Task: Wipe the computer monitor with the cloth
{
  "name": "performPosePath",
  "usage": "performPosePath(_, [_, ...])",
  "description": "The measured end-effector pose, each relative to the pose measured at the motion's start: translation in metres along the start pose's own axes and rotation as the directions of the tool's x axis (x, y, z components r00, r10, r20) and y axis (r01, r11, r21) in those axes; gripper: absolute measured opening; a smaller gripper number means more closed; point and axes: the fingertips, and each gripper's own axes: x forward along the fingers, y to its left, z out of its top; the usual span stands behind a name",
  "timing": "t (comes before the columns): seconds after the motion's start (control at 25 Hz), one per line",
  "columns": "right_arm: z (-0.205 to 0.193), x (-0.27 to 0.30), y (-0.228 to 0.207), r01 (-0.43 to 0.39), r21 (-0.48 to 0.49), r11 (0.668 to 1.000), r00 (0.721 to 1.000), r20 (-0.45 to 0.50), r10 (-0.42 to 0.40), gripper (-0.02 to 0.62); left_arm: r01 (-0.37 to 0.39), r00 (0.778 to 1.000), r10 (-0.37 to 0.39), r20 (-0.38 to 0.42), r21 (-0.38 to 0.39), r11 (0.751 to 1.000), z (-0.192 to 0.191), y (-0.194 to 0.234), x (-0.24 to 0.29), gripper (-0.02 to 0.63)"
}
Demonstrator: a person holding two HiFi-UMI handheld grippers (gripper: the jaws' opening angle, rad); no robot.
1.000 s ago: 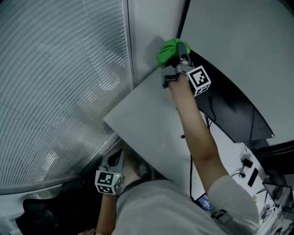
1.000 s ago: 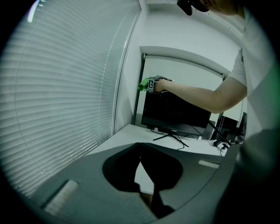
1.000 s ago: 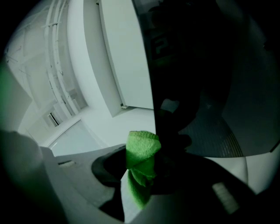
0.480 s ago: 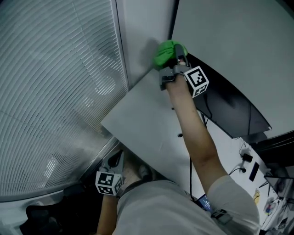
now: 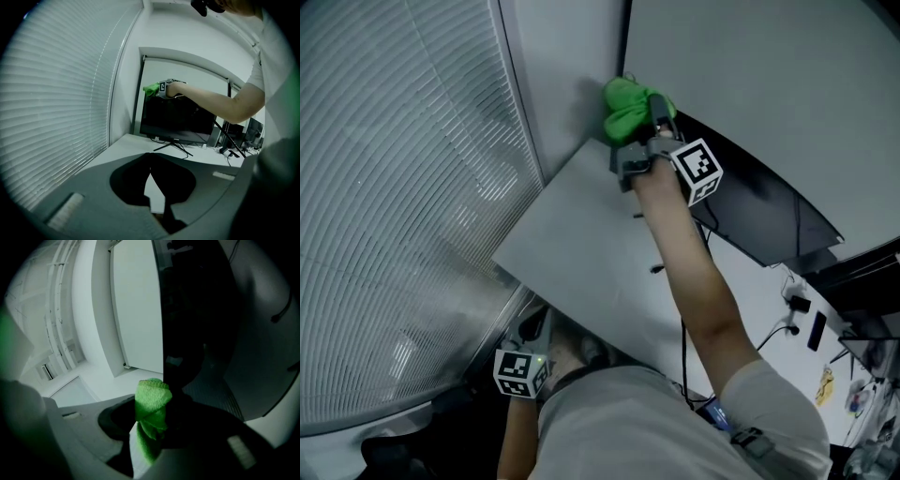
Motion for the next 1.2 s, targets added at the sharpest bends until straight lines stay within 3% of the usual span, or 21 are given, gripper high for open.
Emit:
performPosePath(0.4, [0.047,-0.049,-0.004,0.043,-0.023,0.999,0.997,0.065,-0.042,0.127,0.107,0.994,-0.107,0.002,0.03,0.994,-0.005,-0.026,0.026,0.009])
performPosePath(0.56, [0.085,-0.071,-0.001,0.07,-0.023,0.997,0.993,0.102,-0.067,0.127,0.156,0.988,-0.155,-0.015,0.054,0.986,0.008,-0.051,0.038,0.009])
performPosePath(1.0, [0.157,-0.144,0.009,0.108,-0.019,0.994,0.976,0.191,-0.102,0.127,0.289,0.957,-0.287,-0.031,0.097,0.953,0.014,-0.111,0.059,0.009])
performPosePath(1.2, [0.214,-0.195,0.003,0.126,-0.012,0.992,0.963,0.242,-0.119,0.127,0.341,0.94,-0.337,-0.054,0.121,0.932,0.005,-0.165,0.073,0.009])
